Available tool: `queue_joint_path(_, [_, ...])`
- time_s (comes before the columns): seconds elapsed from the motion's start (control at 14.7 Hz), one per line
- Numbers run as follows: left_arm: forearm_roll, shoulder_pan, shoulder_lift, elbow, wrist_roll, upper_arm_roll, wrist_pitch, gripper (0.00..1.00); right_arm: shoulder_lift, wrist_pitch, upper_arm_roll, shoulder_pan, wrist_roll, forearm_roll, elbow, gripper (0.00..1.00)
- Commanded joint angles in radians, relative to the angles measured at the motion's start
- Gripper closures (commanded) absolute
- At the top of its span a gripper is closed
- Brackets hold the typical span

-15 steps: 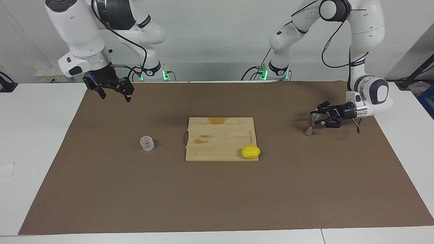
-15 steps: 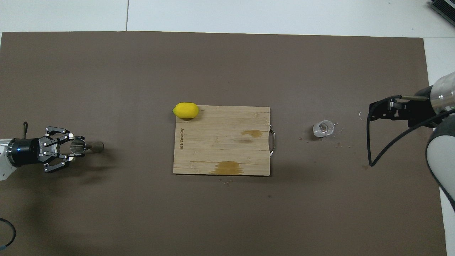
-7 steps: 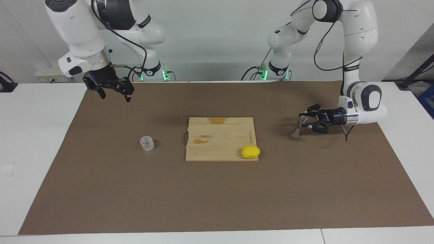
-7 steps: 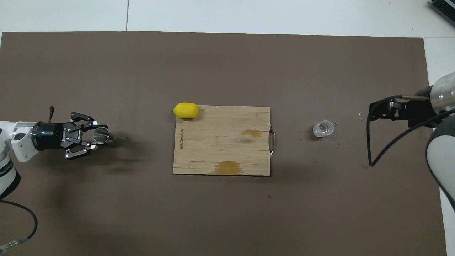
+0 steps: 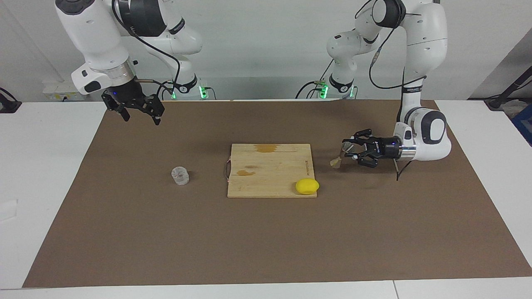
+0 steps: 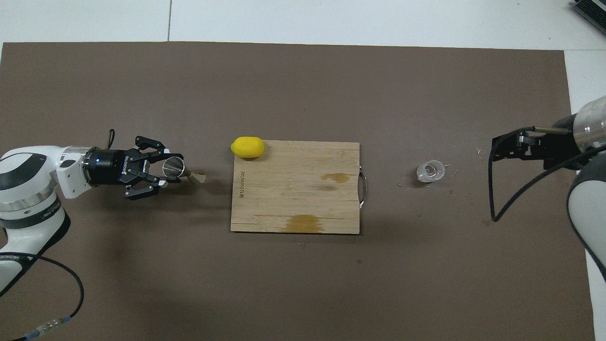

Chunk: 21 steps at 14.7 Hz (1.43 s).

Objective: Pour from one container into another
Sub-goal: 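Lift the metal cup with the left gripper over the cutting board, then lower the metal cup onto the board beside its handle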

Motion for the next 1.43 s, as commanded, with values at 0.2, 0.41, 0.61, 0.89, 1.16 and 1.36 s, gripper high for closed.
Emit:
queue_joint_path(0.2, [-0.164, -0.163, -0.014, -0.022, -0.046, 0.013, 0.097, 0.77, -0.022, 0.001, 0.005, -0.013, -0.023, 0.022, -0.02, 0.0])
queue_joint_path(0.41, [-0.259, -0.256, -0.058, -0.054, -0.054, 0.014, 0.213, 0.77, -0.022, 0.001, 0.005, -0.013, -0.023, 0.022, -0.02, 0.0])
queue_joint_path(0.61, [-0.375, -0.394, -0.118, -0.115, -0.051, 0.013, 0.396, 0.77, -0.022, 0.001, 0.005, -0.013, -0.025, 0.022, -0.02, 0.0])
queue_joint_path(0.89, [-0.634, -0.597, -0.121, -0.146, 0.054, 0.013, 0.576, 0.74, -0.022, 0.001, 0.005, -0.013, -0.025, 0.022, -0.02, 0.0])
queue_joint_path(1.16, [-0.774, -0.712, -0.112, -0.146, 0.173, 0.013, 0.691, 0.73, -0.022, 0.001, 0.005, -0.013, -0.023, 0.022, -0.02, 0.0])
queue_joint_path(1.36, [-0.816, -0.75, -0.108, -0.149, 0.262, 0.013, 0.739, 0.73, -0.022, 0.001, 0.005, -0.013, -0.023, 0.022, -0.02, 0.0])
